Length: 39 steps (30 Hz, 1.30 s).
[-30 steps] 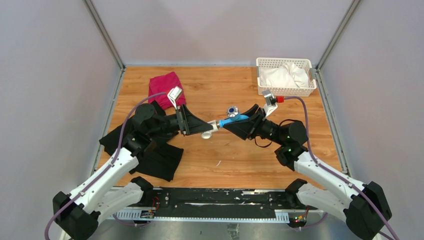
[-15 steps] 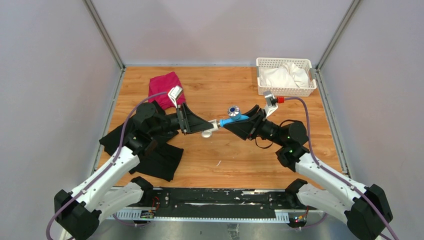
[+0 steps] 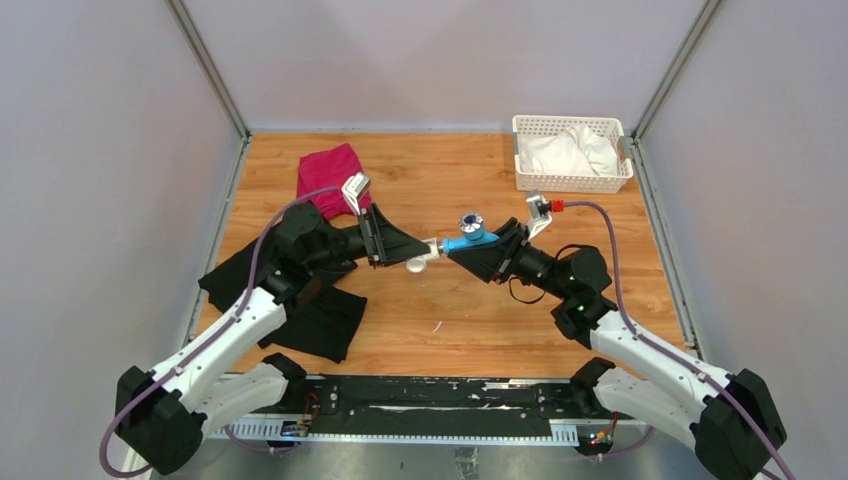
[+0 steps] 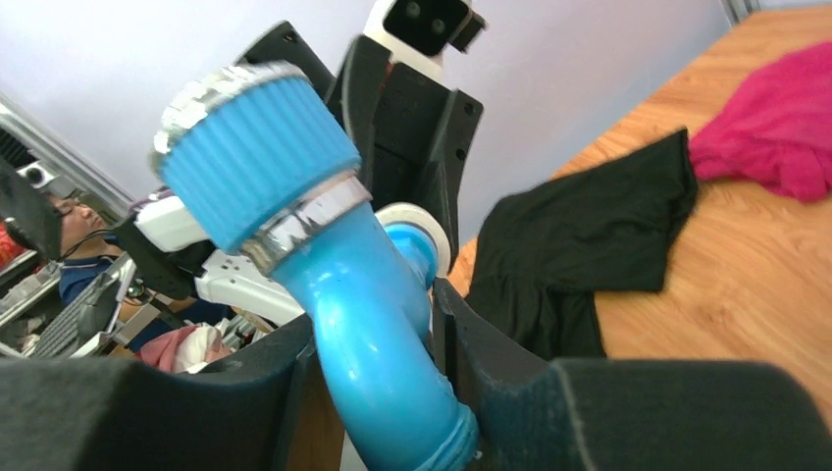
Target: Install the water faucets
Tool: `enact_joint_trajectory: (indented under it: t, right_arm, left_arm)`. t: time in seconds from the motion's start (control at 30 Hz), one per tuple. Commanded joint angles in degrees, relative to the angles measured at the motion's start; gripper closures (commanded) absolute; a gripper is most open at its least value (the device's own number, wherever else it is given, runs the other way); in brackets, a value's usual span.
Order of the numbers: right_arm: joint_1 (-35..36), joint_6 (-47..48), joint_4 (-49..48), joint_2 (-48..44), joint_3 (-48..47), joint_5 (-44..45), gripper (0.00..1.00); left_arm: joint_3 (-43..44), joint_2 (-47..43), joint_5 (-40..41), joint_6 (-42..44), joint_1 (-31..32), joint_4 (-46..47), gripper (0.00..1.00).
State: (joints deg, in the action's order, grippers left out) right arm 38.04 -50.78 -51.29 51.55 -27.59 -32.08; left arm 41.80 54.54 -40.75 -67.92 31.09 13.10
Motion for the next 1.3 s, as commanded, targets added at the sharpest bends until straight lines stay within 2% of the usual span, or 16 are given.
enact_joint_trajectory:
  t: [0.0,0.33,0.53,0.67,0.87,0.9,0.97,1.03,1.17,1.23,1.27]
  right_arm:
    - [1.33,1.76,7.69,-0.32,3.41,0.53,1.0]
    - [1.32,2.93,7.79,-1.73,11.43,5.77,1.0]
    - [1.31,3.9,9.94,-3.39,13.15,7.56,1.0]
    - [1.31,6.78,14.9,-6.68,12.29,8.06,1.0]
    - [-1.3,14.45,27.66,-12.84,8.87,5.94,1.0]
    - [-2.55,16.13,30.02,-13.32,7.56,4.78,0.94]
    - [-4.46,19.23,33.95,-13.93,5.75,1.97,0.74]
    - [-7.35,21.82,36.84,-14.25,3.56,-0.67,0.59]
    - [-12.61,25.97,40.8,-14.33,0.21,-5.48,0.37]
    - [-14.77,27.33,41.36,-13.92,-1.16,-8.59,0.32]
    - [-16.33,27.92,41.43,-13.47,-1.83,-10.35,0.23]
  left_arm:
    - [-2.4,2.58,5.3,-0.15,0.54,4.74,1.0]
    - [-8.03,6.77,9.28,-0.96,0.53,4.74,1.0]
    - [-9.16,9.68,12.36,0.31,0.46,4.79,1.0]
    - [-9.04,11.69,11.15,1.01,0.46,4.74,1.0]
    - [-8.91,11.2,8.56,2.61,-0.34,4.75,1.0]
    - [-9.05,10.74,7.28,2.92,-0.8,4.74,1.0]
    - [-9.32,10.21,5.22,3.47,-1.46,4.74,1.0]
    - [-9.76,9.42,1.95,3.66,-2.39,4.74,1.0]
    - [-10.17,8.07,-4.04,4.18,-3.52,4.74,1.0]
    - [-10.2,7.57,-7.3,4.27,-3.75,4.76,1.0]
    - [-10.17,7.53,-9.19,4.32,-3.84,4.75,1.0]
